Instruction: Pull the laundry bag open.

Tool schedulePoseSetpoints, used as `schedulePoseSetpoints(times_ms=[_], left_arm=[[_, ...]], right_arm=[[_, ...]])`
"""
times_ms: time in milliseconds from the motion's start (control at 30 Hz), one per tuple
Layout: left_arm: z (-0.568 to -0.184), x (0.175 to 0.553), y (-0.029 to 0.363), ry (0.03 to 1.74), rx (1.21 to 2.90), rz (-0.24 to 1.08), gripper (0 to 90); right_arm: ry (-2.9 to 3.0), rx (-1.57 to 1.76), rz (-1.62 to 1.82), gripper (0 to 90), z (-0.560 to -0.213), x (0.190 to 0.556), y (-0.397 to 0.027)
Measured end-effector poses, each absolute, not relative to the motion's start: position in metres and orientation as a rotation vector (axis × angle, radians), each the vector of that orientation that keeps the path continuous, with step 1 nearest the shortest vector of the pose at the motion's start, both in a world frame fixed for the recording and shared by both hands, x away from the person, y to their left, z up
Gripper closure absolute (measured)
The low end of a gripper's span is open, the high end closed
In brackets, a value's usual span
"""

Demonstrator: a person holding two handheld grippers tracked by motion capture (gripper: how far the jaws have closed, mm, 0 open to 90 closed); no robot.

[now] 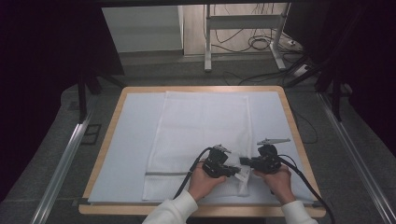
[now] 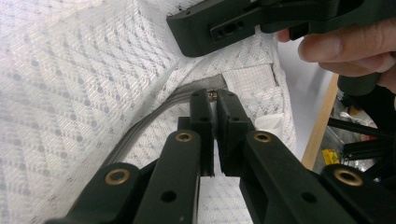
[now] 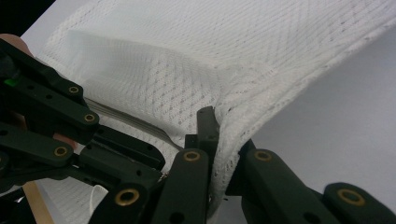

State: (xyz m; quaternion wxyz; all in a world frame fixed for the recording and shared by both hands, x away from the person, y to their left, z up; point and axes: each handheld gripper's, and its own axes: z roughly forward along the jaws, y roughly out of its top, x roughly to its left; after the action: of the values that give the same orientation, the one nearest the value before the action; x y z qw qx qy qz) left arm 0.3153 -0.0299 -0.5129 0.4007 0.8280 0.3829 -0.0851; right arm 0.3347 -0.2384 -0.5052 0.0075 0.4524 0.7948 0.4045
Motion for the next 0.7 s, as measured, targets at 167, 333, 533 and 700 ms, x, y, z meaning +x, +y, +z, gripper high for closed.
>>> schedulePoseSetpoints(times_ms=[167, 333, 533, 700], left_arm=[[-0.512, 0.315, -0.026, 0.972, 2.088, -0.218, 86.9], [-0.511, 0.316, -0.025, 0.971, 2.088, -0.216, 86.9], [-0.514, 0.318, -0.022, 0.98, 2.085, -0.21, 86.9], [-0.514, 0.318, -0.019, 0.981, 2.08, -0.215, 86.8]], right_arm=[[2.485, 1.409, 1.273, 88.0, -0.505, 0.335, -0.238], [2.484, 1.41, 1.272, 88.1, -0.505, 0.335, -0.238], [2.467, 1.413, 1.272, 88.1, -0.505, 0.334, -0.237], [2.478, 1.405, 1.265, 88.1, -0.506, 0.335, -0.237]])
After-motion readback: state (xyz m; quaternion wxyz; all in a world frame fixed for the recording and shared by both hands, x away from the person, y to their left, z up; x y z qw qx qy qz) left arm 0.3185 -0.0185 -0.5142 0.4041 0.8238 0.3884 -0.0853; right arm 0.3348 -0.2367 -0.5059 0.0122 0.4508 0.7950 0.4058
